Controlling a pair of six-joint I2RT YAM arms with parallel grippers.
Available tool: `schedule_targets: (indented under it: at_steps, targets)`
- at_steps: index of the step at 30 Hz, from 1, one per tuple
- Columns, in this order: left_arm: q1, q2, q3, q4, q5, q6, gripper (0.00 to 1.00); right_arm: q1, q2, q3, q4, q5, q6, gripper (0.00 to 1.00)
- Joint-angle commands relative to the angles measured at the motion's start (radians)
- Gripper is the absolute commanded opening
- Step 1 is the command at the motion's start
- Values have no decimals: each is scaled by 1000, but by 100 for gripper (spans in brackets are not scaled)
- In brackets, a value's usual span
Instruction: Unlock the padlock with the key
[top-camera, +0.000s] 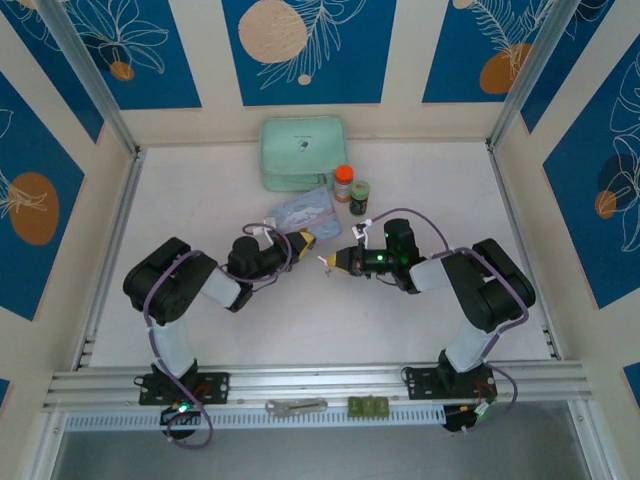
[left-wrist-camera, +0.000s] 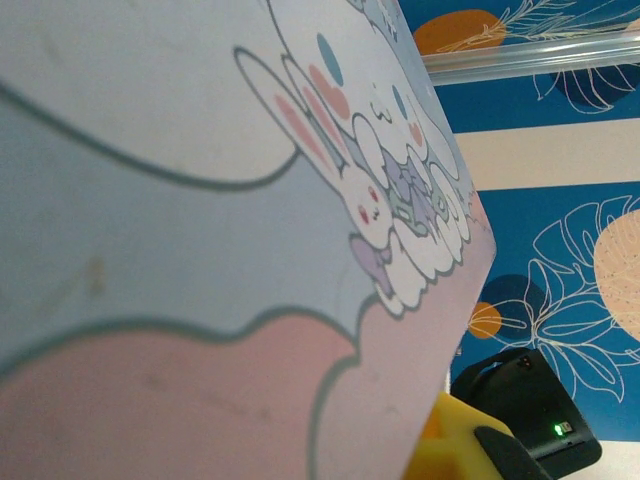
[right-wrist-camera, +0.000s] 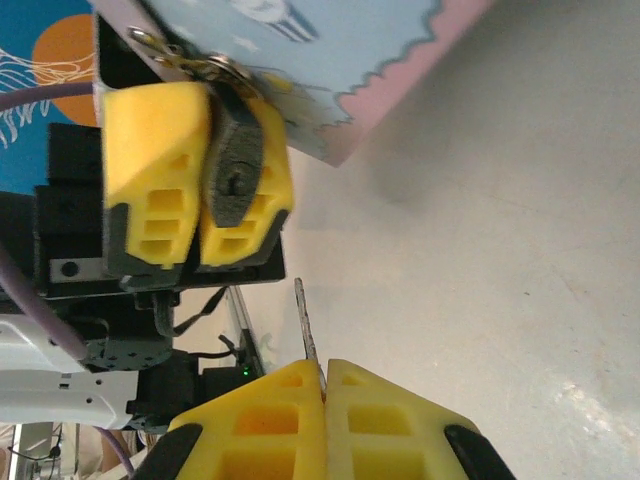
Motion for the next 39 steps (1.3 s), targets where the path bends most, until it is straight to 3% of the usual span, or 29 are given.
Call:
schedule_targets:
  at_steps: [1,27,39]
  targets:
    - [6,5,13,65,20,32,0,-9,-41,0,12,-26,-16,0]
    - [-12,0,-17,85,19,20,0,30,85,90,108,-12,18,0]
    - [-11,0,-19,85,11,20,0,2,25,17,69,18,-11,0]
